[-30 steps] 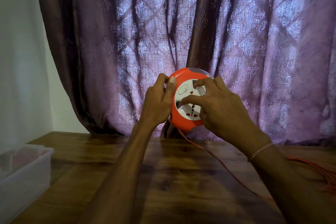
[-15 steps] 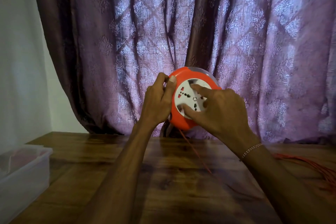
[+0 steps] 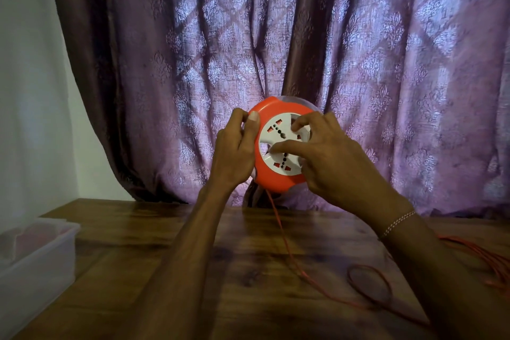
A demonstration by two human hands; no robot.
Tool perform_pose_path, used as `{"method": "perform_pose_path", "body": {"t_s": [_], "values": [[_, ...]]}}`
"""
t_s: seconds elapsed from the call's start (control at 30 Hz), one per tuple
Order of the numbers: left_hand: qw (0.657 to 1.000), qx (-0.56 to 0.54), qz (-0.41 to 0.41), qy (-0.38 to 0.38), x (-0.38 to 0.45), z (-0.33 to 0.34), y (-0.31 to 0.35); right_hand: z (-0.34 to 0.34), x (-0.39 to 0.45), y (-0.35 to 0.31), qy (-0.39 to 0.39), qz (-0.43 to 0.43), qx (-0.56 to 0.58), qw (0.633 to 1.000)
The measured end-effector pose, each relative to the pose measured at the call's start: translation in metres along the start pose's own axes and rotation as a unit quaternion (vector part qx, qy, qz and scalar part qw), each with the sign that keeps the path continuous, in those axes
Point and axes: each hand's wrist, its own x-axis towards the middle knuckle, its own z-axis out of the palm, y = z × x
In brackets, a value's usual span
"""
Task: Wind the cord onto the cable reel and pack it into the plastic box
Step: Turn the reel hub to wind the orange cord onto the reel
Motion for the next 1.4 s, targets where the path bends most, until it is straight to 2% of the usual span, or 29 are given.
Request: {"method": "perform_pose_path", "body": {"t_s": [0.2, 0.33, 0.47, 0.6, 0.67, 0.83, 0.9, 1.03, 1.23, 1.4], "values": [[1.000, 0.002, 0.002, -0.002, -0.001, 0.000, 0.002, 0.000, -0.001, -0.010, -0.007, 0.034, -0.026, 0.999], [1.000, 0.007, 0.005, -0.006, -0.002, 0.001, 0.002, 0.002, -0.004, -0.010, 0.025, 0.038, -0.040, 0.998], [1.000, -0.002, 0.008, -0.007, -0.002, 0.002, 0.003, 0.006, -0.005, -0.011, 0.055, 0.099, -0.046, 0.993], [1.000, -0.003, 0.015, -0.008, -0.002, 0.004, 0.005, 0.009, -0.001, -0.013, 0.129, 0.193, 0.028, 0.972], [1.000, -0.006, 0.017, -0.013, -0.002, 0.005, 0.006, 0.009, 0.000, -0.012, 0.138, 0.208, 0.070, 0.966], [1.000, -0.002, 0.011, -0.012, -0.001, 0.003, 0.003, 0.004, -0.001, -0.008, 0.098, 0.157, 0.046, 0.982], [1.000, -0.006, 0.008, -0.008, -0.001, 0.001, 0.003, -0.002, 0.000, -0.004, 0.082, 0.113, 0.045, 0.989], [1.000, -0.009, 0.003, -0.002, 0.000, -0.001, 0.004, -0.005, 0.000, 0.007, 0.004, 0.002, 0.078, 0.997], [1.000, 0.004, 0.005, -0.009, -0.001, 0.001, 0.004, -0.005, -0.002, -0.002, -0.032, 0.007, -0.016, 0.999], [1.000, 0.001, 0.013, -0.008, -0.001, 0.000, 0.006, -0.004, -0.002, -0.007, -0.022, 0.031, -0.016, 0.999]]}}
